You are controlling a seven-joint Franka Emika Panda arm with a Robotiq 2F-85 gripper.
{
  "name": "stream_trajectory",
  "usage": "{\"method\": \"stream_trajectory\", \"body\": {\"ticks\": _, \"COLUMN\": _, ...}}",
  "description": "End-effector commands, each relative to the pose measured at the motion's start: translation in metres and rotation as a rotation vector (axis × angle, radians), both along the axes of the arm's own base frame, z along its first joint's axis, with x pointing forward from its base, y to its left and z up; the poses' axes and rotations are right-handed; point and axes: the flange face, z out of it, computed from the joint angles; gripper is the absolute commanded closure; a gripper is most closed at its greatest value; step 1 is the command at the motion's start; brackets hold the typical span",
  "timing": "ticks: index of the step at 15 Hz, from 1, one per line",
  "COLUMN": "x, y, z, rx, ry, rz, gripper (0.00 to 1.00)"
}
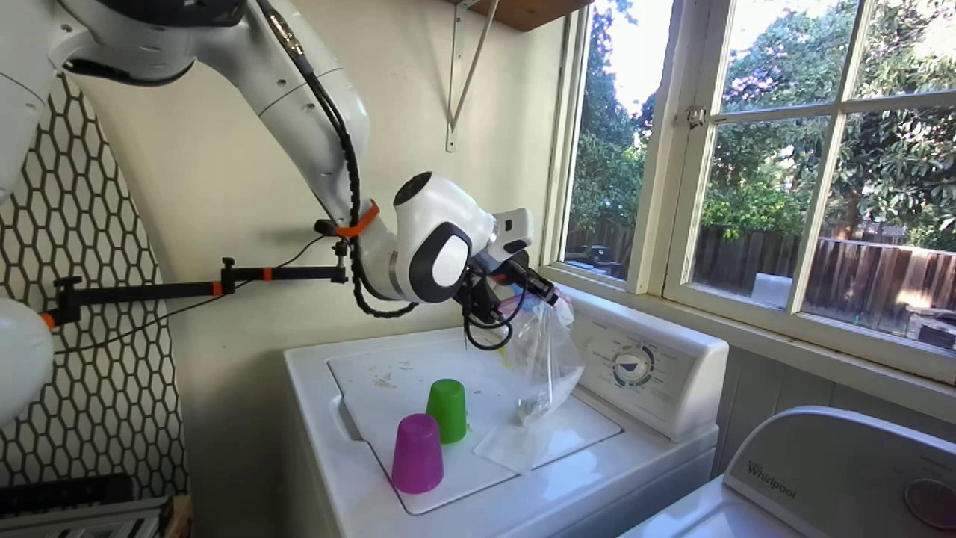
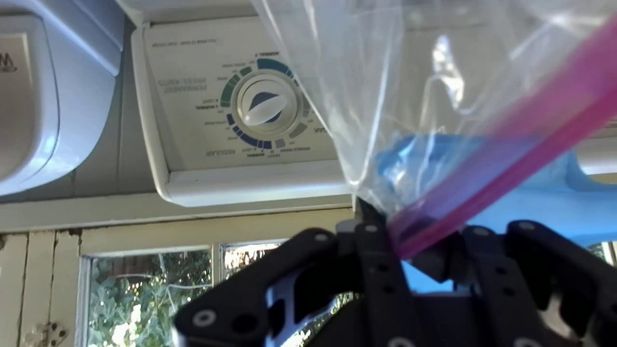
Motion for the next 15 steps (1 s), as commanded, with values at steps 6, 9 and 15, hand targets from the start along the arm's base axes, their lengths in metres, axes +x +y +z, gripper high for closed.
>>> {"method": "stream_trajectory", "body": {"ticks": 6, "x": -0.031, "y": 0.004, "z": 0.037, "rx": 0.279, "ry": 0.258, "rz": -0.08, "gripper": 0.98}}
{"method": "stream_trajectory", "body": {"ticks": 9, "x": -0.035, "y": 0.012, "z": 0.035, "rx": 0.359, "ry": 0.341, "rz": -0.139, "gripper": 0.98}}
{"method": "stream_trajectory", "body": {"ticks": 15, "x": -0.015, "y": 0.006, "z": 0.028, "rx": 0.431, "ry": 0.379, "rz": -0.203, "gripper": 0.98}}
